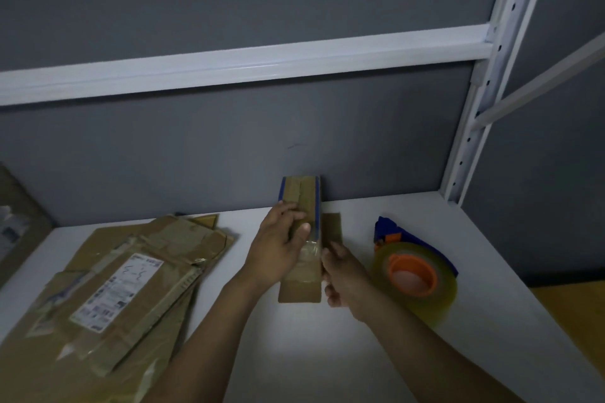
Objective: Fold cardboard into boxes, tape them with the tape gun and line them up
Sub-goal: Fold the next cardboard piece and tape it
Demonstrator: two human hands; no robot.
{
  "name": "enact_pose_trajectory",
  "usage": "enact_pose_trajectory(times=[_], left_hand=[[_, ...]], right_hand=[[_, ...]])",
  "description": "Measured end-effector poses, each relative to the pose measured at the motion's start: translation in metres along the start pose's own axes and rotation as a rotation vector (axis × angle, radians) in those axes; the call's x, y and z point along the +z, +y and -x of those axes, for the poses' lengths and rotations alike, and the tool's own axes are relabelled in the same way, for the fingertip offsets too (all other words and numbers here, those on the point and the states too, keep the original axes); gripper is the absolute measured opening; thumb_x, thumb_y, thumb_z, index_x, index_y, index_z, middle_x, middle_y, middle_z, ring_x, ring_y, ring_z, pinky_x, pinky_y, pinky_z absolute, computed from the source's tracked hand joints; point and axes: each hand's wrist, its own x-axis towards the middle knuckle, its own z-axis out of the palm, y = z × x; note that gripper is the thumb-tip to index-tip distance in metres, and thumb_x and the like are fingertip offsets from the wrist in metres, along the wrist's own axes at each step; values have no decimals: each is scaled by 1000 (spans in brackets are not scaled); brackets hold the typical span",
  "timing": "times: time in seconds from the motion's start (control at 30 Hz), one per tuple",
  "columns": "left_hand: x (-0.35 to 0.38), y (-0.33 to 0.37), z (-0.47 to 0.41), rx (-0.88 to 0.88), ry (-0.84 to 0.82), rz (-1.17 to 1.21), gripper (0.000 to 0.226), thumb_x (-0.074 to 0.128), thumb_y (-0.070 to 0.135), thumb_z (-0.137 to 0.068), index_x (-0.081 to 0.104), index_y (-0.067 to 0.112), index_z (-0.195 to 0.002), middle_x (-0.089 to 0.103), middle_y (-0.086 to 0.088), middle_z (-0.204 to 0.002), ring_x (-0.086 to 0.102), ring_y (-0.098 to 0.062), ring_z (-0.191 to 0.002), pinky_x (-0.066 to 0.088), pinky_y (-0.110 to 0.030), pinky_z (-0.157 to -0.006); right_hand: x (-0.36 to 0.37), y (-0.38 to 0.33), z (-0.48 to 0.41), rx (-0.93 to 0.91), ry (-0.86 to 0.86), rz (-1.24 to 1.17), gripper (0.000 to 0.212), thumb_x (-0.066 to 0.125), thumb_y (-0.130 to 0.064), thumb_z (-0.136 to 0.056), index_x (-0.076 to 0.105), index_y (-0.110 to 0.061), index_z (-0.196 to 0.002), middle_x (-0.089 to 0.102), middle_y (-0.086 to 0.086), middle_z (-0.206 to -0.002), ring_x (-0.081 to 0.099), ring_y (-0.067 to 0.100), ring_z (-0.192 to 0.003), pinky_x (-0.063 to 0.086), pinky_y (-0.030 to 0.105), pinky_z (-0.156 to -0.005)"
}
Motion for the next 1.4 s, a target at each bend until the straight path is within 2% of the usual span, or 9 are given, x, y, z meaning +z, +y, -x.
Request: enact_pose_trajectory(times=[0.1, 0.23, 0.43, 0.7, 0.87, 1.0, 1.13, 1.3, 1.4], left_hand=[[-10, -4, -2, -7, -36, 114, 33, 42, 33, -101, 63, 18, -122, 47, 10, -134, 34, -8, -134, 19, -7, -104], [-31, -18, -3, 37, -52, 285, 38, 44, 49, -95, 64, 23, -115, 60, 17, -127, 48, 1, -125, 32, -13, -106], [-61, -45, 7, 54, -260, 180, 62, 62, -7, -86, 56, 39, -127, 48, 28, -138, 37, 2, -136, 25, -20, -115], [-56, -50, 0, 148, -137, 92, 53, 85, 19, -70, 66, 22, -118, 60, 13, -130, 50, 1, -126, 38, -29, -110], [-45, -42, 5, 132, -33, 24, 48, 86, 18, -70, 69, 18, -115, 55, 34, -124, 49, 15, -116, 38, -9, -101], [-35, -37, 7, 171, -62, -6, 72, 89, 39, -58, 61, 11, -118, 45, 27, -125, 41, 21, -116, 32, -1, -96], [-38, -34, 8, 153, -108, 71, 74, 65, 74, -68, 58, 17, -115, 54, 11, -120, 47, 7, -121, 41, -15, -101], [-32, -30, 1, 189, 57, 2, 67, 57, 75, -75, 62, 11, -94, 59, 7, -98, 64, -12, -101, 57, -38, -82], [-28, -34, 2, 183, 81, 59, 64, 64, 72, -71, 63, 11, -92, 59, 9, -98, 64, -10, -103, 57, -35, -84]], right_hand=[[-12, 7, -3, -498, 141, 275, 52, 52, -20, -96, 35, -37, -142, 53, 4, -127, 58, 22, -105, 55, 33, -82], [-34, -15, 1, -892, 52, 636, 47, 53, -12, -96, 46, -28, -140, 20, -20, -151, 27, 2, -136, 30, 9, -101], [-64, -36, -12, -897, -144, 912, 54, 63, -26, -91, 43, -31, -141, 22, -21, -151, 16, 1, -140, 23, 23, -112], [-55, -36, -27, -1062, -146, 984, 55, 68, -31, -86, 50, -17, -136, 33, -11, -152, 12, -7, -139, 21, 15, -110], [-45, -31, -25, -1108, -72, 954, 49, 67, -34, -86, 55, -12, -128, 37, -4, -150, 25, 2, -138, 33, 26, -111], [-42, -23, -24, -1057, -56, 855, 51, 69, -32, -84, 51, -15, -129, 34, -7, -151, 31, 5, -137, 35, 25, -110], [-50, -31, -19, -986, -176, 810, 45, 63, -36, -87, 48, -22, -128, 32, -15, -146, 25, -4, -136, 33, 25, -108], [-21, -37, -22, -1005, 111, 901, 58, 38, -68, -81, 51, -18, -107, 45, -4, -116, 43, 12, -109, 41, 20, -74], [-6, -19, -28, -1077, 260, 830, 68, 29, -76, -83, 54, -16, -104, 54, 3, -115, 51, 18, -109, 45, 17, -73]])
